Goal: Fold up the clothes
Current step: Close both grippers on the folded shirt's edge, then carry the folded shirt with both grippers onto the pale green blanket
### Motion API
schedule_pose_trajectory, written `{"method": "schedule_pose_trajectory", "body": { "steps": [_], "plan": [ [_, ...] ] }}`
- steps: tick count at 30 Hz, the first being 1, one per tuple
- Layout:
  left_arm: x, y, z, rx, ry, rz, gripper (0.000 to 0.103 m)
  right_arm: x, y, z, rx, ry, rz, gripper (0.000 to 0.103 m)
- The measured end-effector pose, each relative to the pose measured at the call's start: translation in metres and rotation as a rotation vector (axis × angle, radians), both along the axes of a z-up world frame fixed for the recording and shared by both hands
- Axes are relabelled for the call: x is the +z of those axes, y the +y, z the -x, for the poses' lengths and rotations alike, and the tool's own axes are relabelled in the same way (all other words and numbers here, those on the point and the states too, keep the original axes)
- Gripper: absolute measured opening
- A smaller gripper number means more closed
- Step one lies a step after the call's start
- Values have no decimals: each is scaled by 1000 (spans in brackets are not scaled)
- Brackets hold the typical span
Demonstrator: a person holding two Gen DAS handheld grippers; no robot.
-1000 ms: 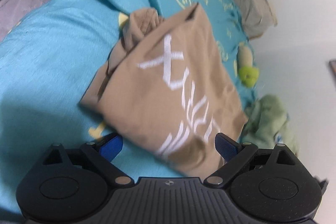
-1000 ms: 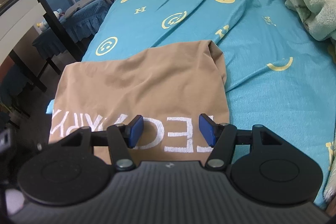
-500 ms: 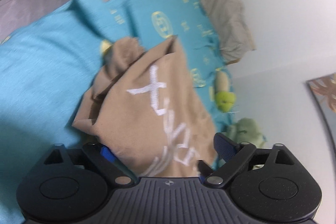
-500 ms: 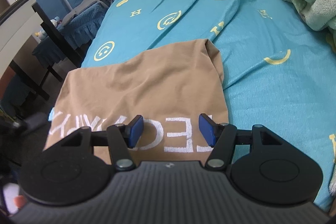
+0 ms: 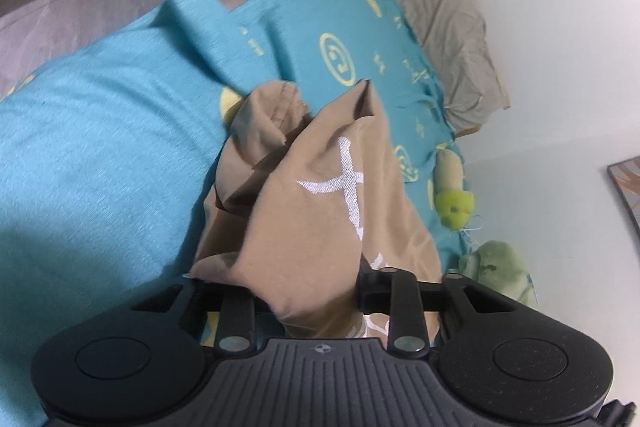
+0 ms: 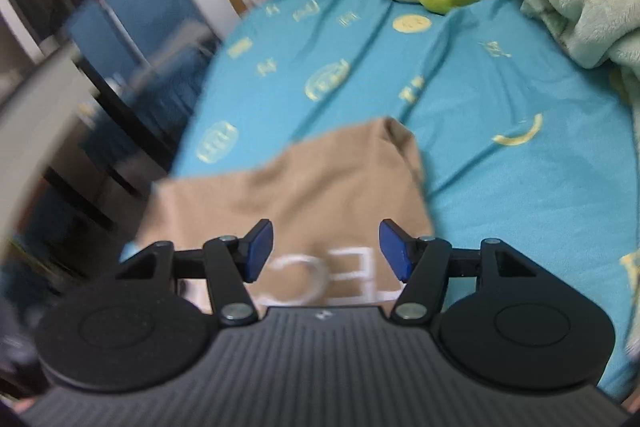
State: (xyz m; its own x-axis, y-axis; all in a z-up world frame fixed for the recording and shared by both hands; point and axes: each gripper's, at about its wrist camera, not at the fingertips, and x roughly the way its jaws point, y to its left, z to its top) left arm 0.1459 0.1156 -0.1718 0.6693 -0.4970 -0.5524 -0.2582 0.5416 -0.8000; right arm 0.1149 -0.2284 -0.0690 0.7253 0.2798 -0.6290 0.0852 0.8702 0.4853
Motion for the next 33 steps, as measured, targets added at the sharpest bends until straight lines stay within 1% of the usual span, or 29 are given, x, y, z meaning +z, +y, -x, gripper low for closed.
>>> {"method": "schedule_pose_trajectory", "body": {
  "steps": [1, 2, 3, 4, 5, 6, 8, 11, 12, 14, 16, 18, 22, 23, 24, 25, 26, 28, 31, 33],
  "plan": [
    [2, 1, 1, 0, -6, -1, 28, 4, -4, 4, 3, -13, -58, 72],
    [4, 2, 1, 0, -12, -2, 28, 5, -7, 7, 13, -17, -136, 77],
    [5, 1, 1, 1, -16, -1, 28, 4, -9, 9, 23, -13, -211, 89],
    [6, 0, 1, 2, -19, 0, 27, 4, -12, 12, 33, -9, -286, 94],
    [7, -1, 1, 1, -22, -1, 27, 2, -14, 14, 42, -3, -361, 96],
    [8, -1, 2, 1, -26, -2, 27, -2, -15, 15, 51, 19, -437, 94],
    [9, -1, 2, 3, -33, -1, 27, -18, -14, 17, 53, 87, -599, 95],
    [11, 0, 3, 7, -42, 5, 26, -49, -6, 18, 28, 228, -796, 95],
    [11, 0, 4, 10, -45, 8, 25, -59, -1, 17, 22, 273, -825, 95],
    [12, 0, 4, 16, -51, 14, 24, -76, 6, 15, -17, 333, -842, 95],
    [13, 0, 4, 25, -60, 20, 23, -90, 6, 14, -97, 346, -845, 95],
    [14, 1, 5, 34, -68, 28, 22, -99, 3, 12, -166, 345, -846, 95],
    [15, 4, 6, 48, -83, 54, 21, -93, -2, 12, -195, 297, -787, 94],
    [16, 5, 8, 49, -90, 57, 21, -92, -3, 12, -202, 285, -772, 91],
    [18, 5, 9, 49, -98, 57, 21, -91, -4, 12, -209, 273, -757, 80],
    [19, 5, 9, 47, -104, 56, 21, -89, -5, 12, -216, 261, -743, 70],
    [20, 5, 10, 44, -106, 52, 20, -88, -6, 12, -223, 249, -728, 65],
    [22, 4, 13, 42, -101, 47, 20, -85, -8, 11, -237, 225, -698, 47],
    [27, 5, 22, 35, -98, 23, 20, -81, -12, 11, -258, 189, -654, 36],
    [32, 7, 29, 34, -97, 20, 20, -72, -13, 13, -249, 163, -617, 32]
  ]
}}
